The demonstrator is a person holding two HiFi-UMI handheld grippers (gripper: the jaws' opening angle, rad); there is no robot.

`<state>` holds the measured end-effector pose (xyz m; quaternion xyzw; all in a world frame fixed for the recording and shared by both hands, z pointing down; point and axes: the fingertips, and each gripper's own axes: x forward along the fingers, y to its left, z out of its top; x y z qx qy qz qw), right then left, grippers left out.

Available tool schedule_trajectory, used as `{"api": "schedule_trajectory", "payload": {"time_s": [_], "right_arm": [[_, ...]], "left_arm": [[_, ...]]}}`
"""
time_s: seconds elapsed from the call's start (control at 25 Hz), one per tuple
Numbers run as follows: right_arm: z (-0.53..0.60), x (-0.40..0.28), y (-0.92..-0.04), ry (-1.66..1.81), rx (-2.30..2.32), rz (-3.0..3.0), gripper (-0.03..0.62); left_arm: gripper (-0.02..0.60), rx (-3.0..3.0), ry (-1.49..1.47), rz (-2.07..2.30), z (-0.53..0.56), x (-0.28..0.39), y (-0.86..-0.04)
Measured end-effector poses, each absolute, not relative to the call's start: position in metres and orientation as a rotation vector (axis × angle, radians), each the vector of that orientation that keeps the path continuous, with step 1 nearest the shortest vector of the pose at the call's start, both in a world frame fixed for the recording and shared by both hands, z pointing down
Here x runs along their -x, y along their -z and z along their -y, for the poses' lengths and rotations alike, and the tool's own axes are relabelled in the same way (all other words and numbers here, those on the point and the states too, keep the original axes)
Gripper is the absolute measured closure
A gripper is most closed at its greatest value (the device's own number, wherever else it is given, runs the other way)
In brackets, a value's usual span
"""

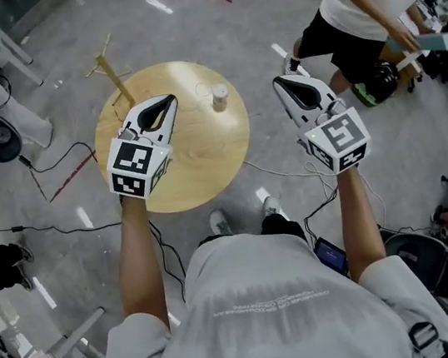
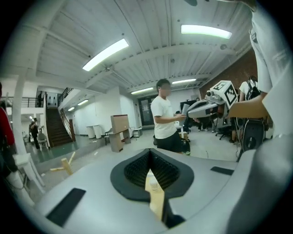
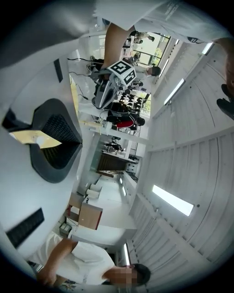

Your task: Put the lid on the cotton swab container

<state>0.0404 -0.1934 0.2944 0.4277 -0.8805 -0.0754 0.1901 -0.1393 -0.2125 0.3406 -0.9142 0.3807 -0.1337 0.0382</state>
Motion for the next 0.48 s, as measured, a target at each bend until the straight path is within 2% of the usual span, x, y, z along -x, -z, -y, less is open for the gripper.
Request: {"api": "schedule_trajectory", "payload": {"time_s": [0.48], "right_arm": [[0.274, -0.068, -0.346, 0.085, -1.087, 2.559, 0.566]], "left_arm": [[0.563, 2.889, 0.444, -1.492, 0.271, 0.128, -0.400]]}}
